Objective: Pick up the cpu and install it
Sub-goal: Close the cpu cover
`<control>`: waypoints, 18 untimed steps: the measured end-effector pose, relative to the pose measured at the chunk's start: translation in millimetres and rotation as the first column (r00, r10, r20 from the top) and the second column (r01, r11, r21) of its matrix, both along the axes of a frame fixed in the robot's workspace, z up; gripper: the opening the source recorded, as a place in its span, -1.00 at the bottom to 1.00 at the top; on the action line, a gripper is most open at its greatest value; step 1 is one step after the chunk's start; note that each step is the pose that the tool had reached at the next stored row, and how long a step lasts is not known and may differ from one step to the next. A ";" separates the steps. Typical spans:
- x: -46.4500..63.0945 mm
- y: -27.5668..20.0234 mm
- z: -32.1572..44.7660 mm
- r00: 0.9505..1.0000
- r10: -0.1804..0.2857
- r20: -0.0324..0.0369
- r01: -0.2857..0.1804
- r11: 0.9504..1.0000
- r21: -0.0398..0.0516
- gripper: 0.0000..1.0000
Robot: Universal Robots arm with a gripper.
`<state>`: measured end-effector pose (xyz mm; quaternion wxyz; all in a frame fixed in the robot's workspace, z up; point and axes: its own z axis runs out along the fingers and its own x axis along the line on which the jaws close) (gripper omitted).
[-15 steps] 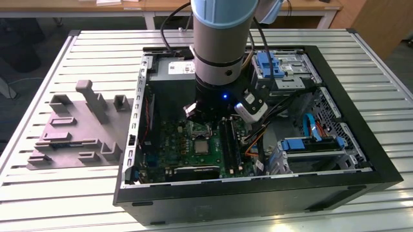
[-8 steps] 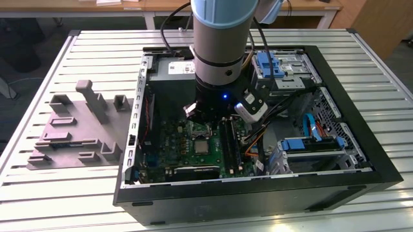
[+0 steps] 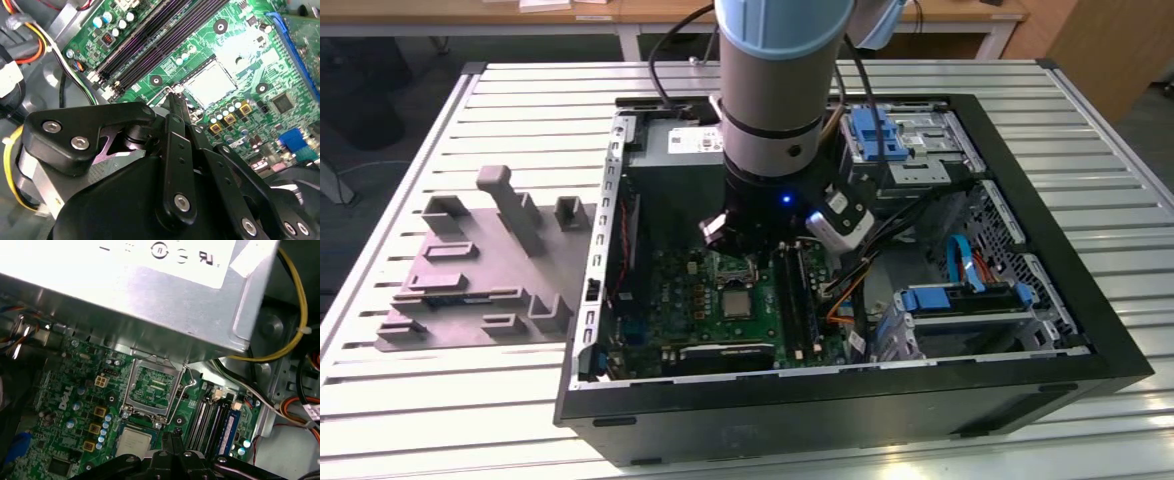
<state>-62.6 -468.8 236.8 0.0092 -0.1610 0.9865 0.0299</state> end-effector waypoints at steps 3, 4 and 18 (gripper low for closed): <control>0.1 -0.1 -0.8 0.999 0.045 0.000 -0.045 0.999 0.002 -0.79; 0.3 -0.1 -1.0 0.999 0.049 0.000 -0.049 0.999 0.008 -0.79; 1.1 -0.1 -1.8 0.999 0.051 0.004 -0.052 0.995 0.084 -0.79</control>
